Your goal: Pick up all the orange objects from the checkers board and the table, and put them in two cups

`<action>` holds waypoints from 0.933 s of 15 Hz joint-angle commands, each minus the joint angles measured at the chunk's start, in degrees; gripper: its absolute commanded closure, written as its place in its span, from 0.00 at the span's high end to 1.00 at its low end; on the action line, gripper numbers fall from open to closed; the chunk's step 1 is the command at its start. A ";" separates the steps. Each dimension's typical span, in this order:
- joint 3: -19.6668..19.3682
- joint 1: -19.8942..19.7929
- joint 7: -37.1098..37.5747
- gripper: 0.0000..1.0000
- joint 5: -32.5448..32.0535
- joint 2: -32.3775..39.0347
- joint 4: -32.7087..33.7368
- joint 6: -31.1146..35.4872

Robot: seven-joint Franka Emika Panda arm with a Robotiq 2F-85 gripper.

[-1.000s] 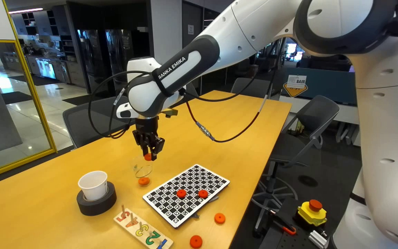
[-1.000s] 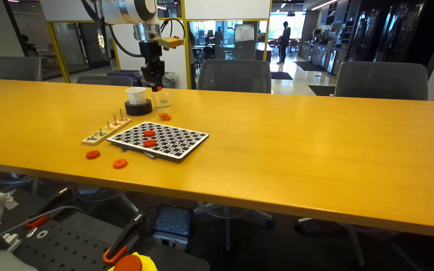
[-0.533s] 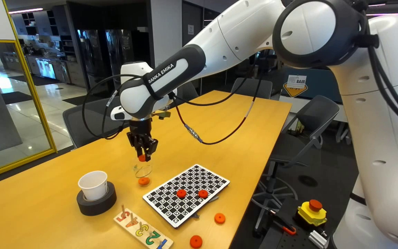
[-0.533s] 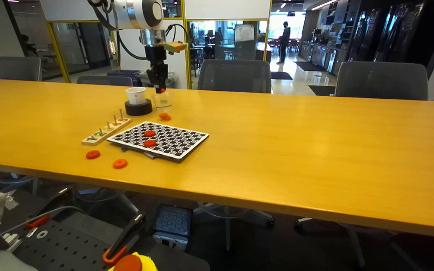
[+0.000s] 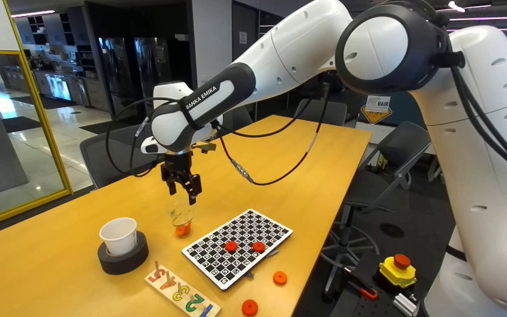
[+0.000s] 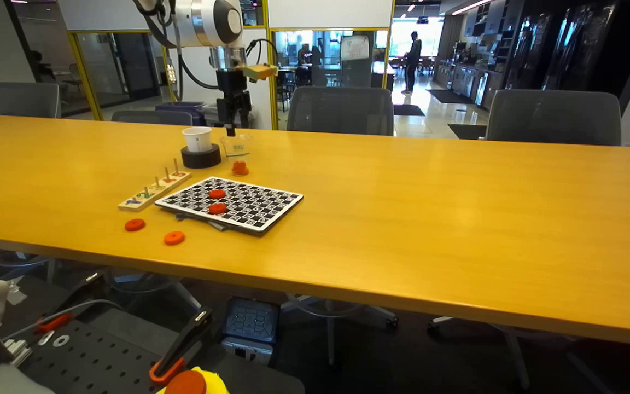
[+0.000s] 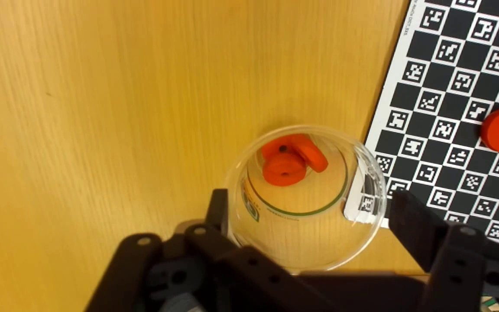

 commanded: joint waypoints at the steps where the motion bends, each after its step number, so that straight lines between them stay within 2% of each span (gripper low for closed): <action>1: -2.10 1.46 7.58 1.00 -1.61 -3.20 -2.84 1.30; 6: -2.43 1.22 17.23 1.00 -1.65 -10.87 -12.51 4.11; 10: -2.84 2.14 32.04 1.00 -2.56 -16.68 -21.50 7.92; 14: -2.63 2.91 47.46 1.00 -4.00 -18.71 -27.91 10.33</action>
